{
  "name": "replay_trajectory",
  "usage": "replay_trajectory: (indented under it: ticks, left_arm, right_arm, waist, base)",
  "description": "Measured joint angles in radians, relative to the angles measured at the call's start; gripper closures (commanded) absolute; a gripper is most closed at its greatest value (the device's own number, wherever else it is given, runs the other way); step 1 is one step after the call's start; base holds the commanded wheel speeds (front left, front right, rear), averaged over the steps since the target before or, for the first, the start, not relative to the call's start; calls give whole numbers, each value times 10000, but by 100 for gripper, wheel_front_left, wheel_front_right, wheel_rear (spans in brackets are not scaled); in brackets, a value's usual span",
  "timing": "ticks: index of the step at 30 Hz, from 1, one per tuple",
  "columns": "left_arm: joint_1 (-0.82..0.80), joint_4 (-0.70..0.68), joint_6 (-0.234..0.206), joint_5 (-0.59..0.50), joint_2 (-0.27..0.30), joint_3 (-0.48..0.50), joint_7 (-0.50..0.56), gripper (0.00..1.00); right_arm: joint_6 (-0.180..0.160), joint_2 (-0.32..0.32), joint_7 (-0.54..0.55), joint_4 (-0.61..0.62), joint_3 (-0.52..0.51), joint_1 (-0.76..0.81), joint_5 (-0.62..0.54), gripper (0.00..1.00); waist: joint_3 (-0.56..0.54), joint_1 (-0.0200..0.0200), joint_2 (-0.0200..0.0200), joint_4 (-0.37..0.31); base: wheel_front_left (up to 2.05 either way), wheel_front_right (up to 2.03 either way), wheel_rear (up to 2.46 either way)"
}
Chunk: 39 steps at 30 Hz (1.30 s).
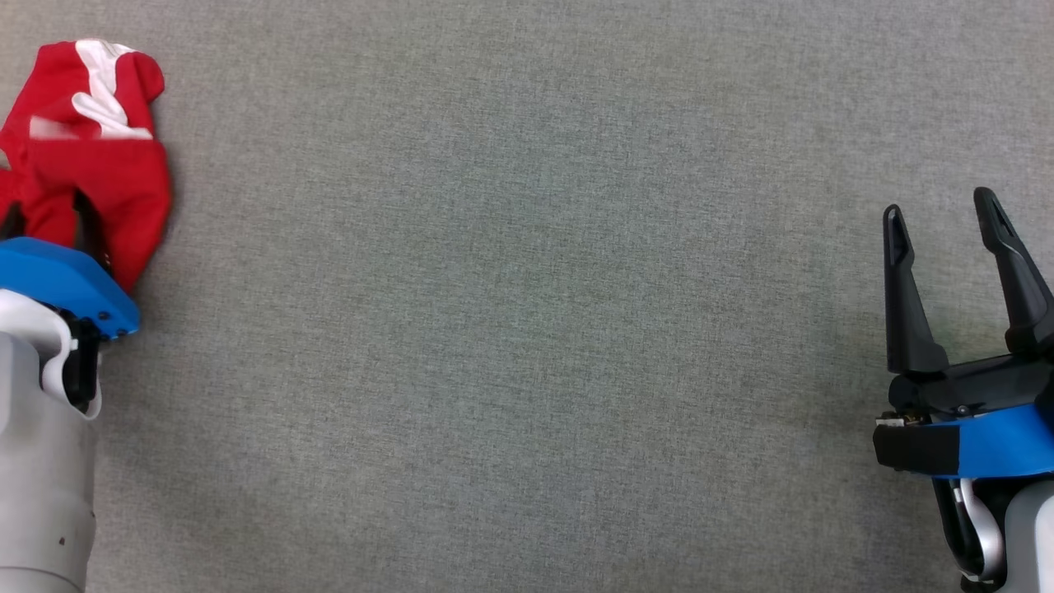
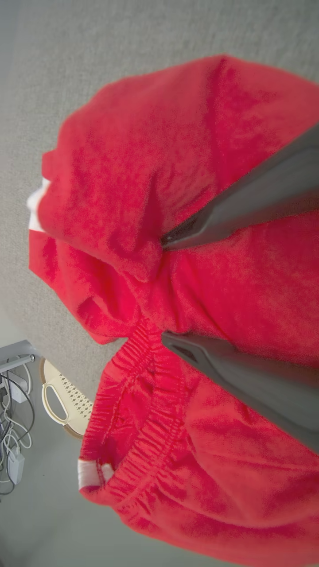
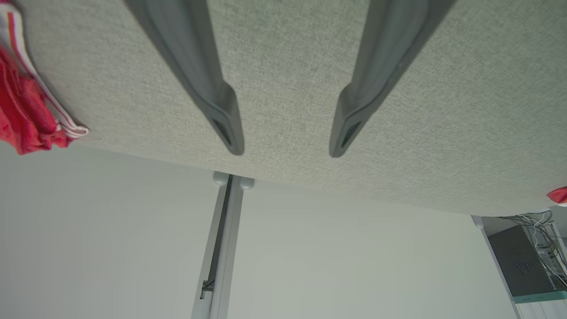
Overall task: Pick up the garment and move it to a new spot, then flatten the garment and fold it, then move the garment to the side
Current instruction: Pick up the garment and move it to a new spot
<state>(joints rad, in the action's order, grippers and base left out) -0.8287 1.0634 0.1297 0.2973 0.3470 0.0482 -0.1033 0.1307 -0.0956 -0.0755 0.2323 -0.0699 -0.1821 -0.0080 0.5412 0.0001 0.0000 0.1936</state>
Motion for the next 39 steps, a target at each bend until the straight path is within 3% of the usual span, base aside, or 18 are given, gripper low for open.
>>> replay_trajectory:
  ticks: [4,8,10,16,20,30,39]
  left_arm:
    - [-219,336,0,1185,-65,-662,1312,0]
    - [-250,314,0,1799,155,-1154,1818,0]
    - [-246,318,0,2046,247,-1321,1889,100]
    - [-184,268,0,2752,408,-1735,1925,100]
    - [-146,169,0,2840,606,-2019,1256,100]
    - [-741,-159,2,2512,1091,-2587,-740,100]
    - [-1365,-1430,2,2029,1371,-3223,-1444,100]
  right_arm:
    - [0,-6,84,67,33,-6,-42,0]
    - [0,-6,115,65,127,-28,-40,0]
    - [0,-6,121,58,142,-28,-29,0]
    - [0,-15,81,-71,150,-22,33,0]
    - [0,15,-19,-201,159,-9,56,0]
    - [0,222,-472,-949,337,23,385,0]
    - [0,393,-1131,-1960,604,107,819,0]
  waist:
    - [-42,-2,0,56]
    - [-85,-2,0,24]
    - [-126,-2,0,-11]
    - [-349,-1,0,-126]
    - [-597,-2,0,-183]
    - [-1482,-2,0,-466]
    - [-2327,-2,0,-1170]
  base:
    - [0,0,0]
    - [0,0,0]
    - [0,0,0]
    - [0,0,0]
    - [0,0,0]
    - [0,0,0]
    - [0,0,0]
